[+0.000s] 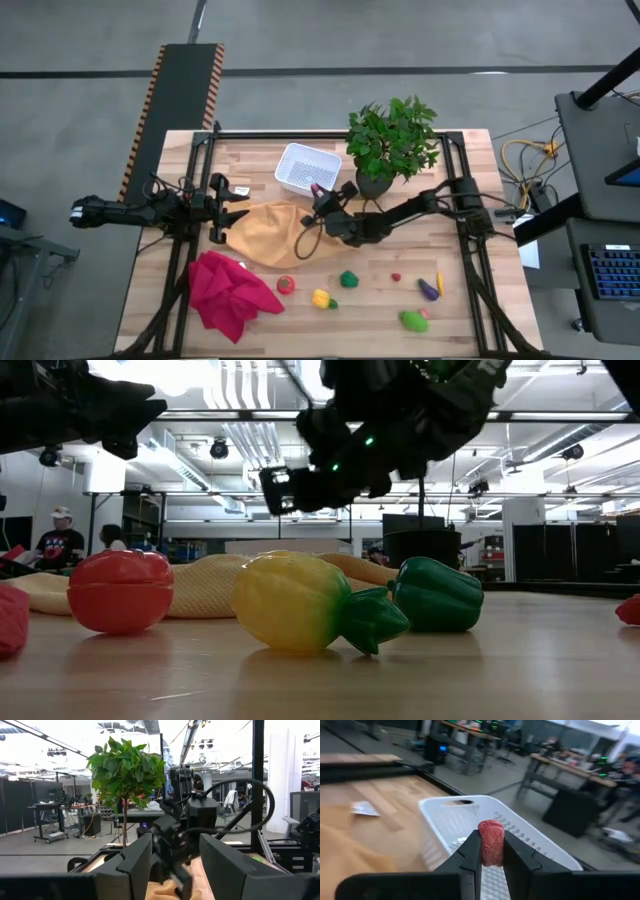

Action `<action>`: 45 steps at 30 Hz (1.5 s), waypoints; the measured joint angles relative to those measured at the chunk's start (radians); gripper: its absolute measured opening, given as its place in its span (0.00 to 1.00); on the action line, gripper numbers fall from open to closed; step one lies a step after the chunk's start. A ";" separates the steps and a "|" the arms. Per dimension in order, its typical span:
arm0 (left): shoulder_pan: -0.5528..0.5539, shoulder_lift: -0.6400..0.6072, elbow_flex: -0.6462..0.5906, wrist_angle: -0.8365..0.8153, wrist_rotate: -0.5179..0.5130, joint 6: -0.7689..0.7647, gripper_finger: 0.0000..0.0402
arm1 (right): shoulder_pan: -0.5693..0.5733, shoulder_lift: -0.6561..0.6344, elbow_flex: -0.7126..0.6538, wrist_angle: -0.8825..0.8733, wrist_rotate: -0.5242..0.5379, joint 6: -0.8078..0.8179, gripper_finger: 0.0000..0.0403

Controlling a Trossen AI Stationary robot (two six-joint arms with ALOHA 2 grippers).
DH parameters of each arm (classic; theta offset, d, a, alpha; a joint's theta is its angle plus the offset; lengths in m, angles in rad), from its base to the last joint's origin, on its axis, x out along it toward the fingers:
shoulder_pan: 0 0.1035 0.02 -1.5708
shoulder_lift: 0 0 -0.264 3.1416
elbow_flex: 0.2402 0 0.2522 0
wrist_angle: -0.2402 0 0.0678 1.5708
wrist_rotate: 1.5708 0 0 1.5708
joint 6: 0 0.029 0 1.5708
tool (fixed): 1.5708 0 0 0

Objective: Pick and placing Produce into tupperware
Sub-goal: Put the top pink peach into the white bin, then put the red raspberry into the white bin

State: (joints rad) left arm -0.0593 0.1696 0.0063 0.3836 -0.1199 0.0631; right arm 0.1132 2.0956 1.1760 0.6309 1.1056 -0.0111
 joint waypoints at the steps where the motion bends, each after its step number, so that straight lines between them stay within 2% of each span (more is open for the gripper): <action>1: 0.000 0.000 0.000 0.001 0.000 0.000 0.38 | -0.003 0.016 0.018 -0.005 0.020 -0.017 0.12; 5: 0.000 0.000 0.000 0.001 0.003 -0.004 0.38 | -0.016 0.049 0.062 -0.007 0.054 -0.059 0.12; 11: 0.000 0.000 0.000 0.000 0.006 -0.005 0.38 | -0.035 0.034 0.054 -0.032 0.084 -0.054 0.12; 19: 0.000 0.000 0.000 0.000 0.008 -0.004 0.38 | -0.068 0.024 0.051 -0.040 0.026 -0.041 0.12; 38: 0.000 0.000 0.000 -0.001 0.011 -0.005 0.38 | -0.072 0.024 0.051 -0.055 0.032 -0.051 0.28; 45: 0.000 0.000 0.000 -0.001 0.011 -0.005 0.38 | -0.069 0.019 0.051 -0.055 0.031 -0.051 0.30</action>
State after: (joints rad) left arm -0.0593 0.1696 0.0063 0.3828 -0.1088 0.0578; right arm 0.0446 2.1150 1.2266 0.5758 1.1362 -0.0620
